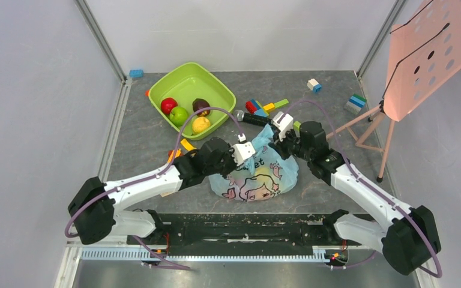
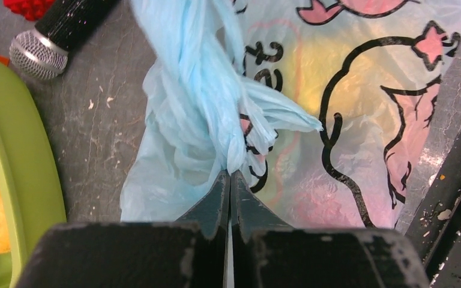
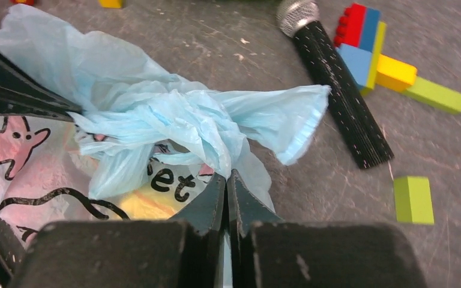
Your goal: Take the fake fruits out of the plastic bag
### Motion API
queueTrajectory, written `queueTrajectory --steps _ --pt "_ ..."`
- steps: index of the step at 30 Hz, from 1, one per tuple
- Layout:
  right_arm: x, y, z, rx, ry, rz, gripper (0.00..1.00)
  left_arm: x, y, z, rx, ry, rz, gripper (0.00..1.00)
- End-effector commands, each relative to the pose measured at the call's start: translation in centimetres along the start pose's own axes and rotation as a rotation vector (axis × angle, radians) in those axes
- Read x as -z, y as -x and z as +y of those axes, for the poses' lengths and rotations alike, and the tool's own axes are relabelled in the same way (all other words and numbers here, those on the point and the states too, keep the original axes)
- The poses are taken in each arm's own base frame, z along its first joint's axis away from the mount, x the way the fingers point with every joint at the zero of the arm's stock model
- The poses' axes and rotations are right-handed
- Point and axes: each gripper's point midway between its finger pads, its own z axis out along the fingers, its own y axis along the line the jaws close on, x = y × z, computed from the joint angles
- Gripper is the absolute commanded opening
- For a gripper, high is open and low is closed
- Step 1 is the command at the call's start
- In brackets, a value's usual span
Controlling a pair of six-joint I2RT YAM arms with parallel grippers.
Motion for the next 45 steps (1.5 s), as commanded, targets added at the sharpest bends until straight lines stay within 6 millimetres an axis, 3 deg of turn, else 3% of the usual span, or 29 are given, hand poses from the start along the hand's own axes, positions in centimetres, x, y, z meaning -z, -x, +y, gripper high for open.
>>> queueTrajectory --steps 1,3,10,13,18,21,25,28,31,37,41,45 --pt "1.7 0.3 -3.0 -0.130 -0.234 -0.048 0.00 1.7 0.7 0.9 0.091 0.081 -0.055 0.02" --pt "2.7 0.5 -4.3 -0.206 -0.336 -0.086 0.00 2.8 1.3 1.6 0.120 0.122 -0.104 0.02" --pt "6.5 -1.9 -7.8 -0.557 -0.642 -0.181 0.00 8.6 3.3 5.2 0.312 0.356 -0.359 0.02" --pt "7.3 -3.4 -8.0 -0.681 -0.688 -0.199 0.00 10.8 3.4 6.2 0.402 0.429 -0.454 0.02" --pt "7.1 -3.1 -7.4 -0.732 -0.645 -0.233 0.04 12.2 2.9 6.6 0.455 0.467 -0.512 0.02" --pt "6.6 -1.9 -6.6 -0.648 -0.561 -0.251 0.21 12.3 2.9 6.2 0.436 0.445 -0.545 0.02" --pt "6.2 0.6 -5.4 -0.445 -0.424 -0.261 0.68 12.5 3.6 5.8 0.387 0.418 -0.579 0.04" --pt "6.2 3.2 -4.0 -0.283 -0.300 -0.264 0.87 12.5 4.2 5.8 0.337 0.410 -0.587 0.07" --pt "6.2 4.7 -3.7 -0.188 -0.251 -0.227 0.93 12.5 4.7 5.8 0.312 0.404 -0.593 0.08" --pt "5.2 6.4 -2.8 -0.052 -0.129 -0.180 0.94 12.5 5.6 5.4 0.284 0.371 -0.608 0.13" --pt "3.9 5.5 -2.2 -0.004 -0.045 -0.090 0.88 12.8 5.9 5.4 0.281 0.370 -0.617 0.14" --pt "4.0 4.9 -2.1 0.069 -0.029 -0.063 0.87 12.9 6.0 5.5 0.279 0.372 -0.618 0.15"
